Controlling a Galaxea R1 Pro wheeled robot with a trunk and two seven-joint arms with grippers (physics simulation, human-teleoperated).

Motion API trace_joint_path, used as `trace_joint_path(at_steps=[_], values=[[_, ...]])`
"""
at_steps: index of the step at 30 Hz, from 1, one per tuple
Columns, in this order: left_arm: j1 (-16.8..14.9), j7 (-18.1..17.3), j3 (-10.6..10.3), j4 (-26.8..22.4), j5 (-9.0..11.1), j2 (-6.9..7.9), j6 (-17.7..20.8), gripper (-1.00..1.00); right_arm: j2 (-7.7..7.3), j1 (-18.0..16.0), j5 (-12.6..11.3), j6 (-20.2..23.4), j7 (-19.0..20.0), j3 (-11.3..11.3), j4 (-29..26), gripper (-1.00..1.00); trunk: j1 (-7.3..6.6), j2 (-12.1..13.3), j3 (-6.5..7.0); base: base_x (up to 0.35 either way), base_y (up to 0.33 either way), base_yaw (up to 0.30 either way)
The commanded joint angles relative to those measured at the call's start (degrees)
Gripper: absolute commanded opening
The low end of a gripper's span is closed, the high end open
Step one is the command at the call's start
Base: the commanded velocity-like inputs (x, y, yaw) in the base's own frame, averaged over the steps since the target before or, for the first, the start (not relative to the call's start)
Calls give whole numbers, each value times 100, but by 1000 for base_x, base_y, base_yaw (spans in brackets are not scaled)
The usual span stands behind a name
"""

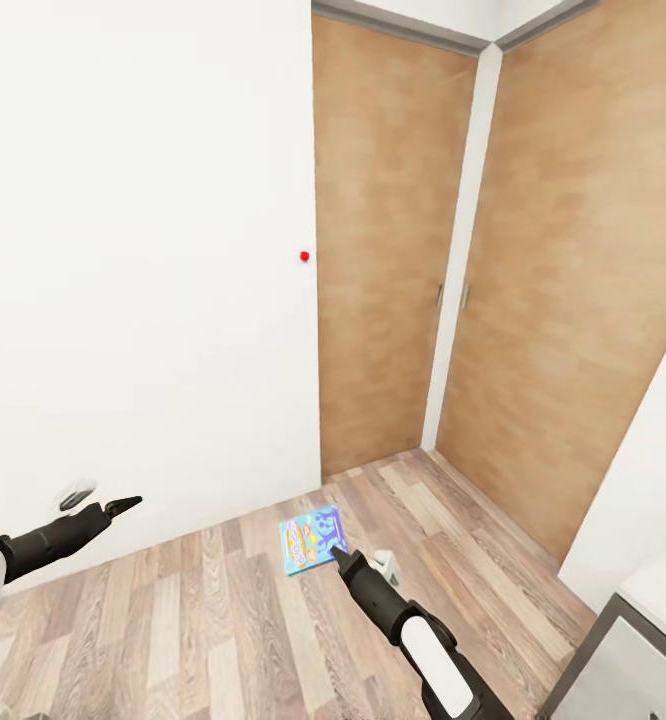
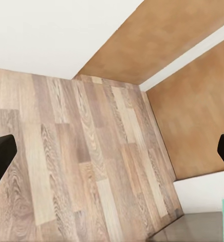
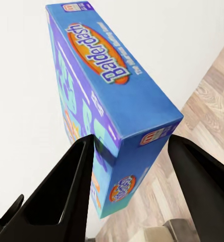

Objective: Put all the toys in the child's room - the three board games (two on the bed and one on the table), the two jigsaw puzzles on the table, and the tennis ball on the table - inside the toy box on the table in the child's room.

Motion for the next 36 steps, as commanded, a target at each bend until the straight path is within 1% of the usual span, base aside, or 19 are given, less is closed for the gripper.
trace_joint_path(at_steps=[1,7,16,26,36], values=[[-6,-18,12,0,7,0,45,100,1,-10,-61,24,11,-2,12,-100,3,-14,-18,0,0,-209],[-6,-27,4,6,7,0,45,100,5,-50,-61,24,11,-3,119,-100,3,-14,-51,0,0,-209],[-6,-40,3,7,7,0,46,100,7,-65,-61,33,8,-3,137,-100,3,-14,-99,0,0,-209],[-6,-73,3,7,7,0,49,100,13,-93,-61,58,-133,6,138,-100,3,-14,-153,0,0,-209],[-6,-58,3,7,7,0,47,100,10,-94,-61,44,-147,6,131,-100,3,-14,-208,0,0,-208]])
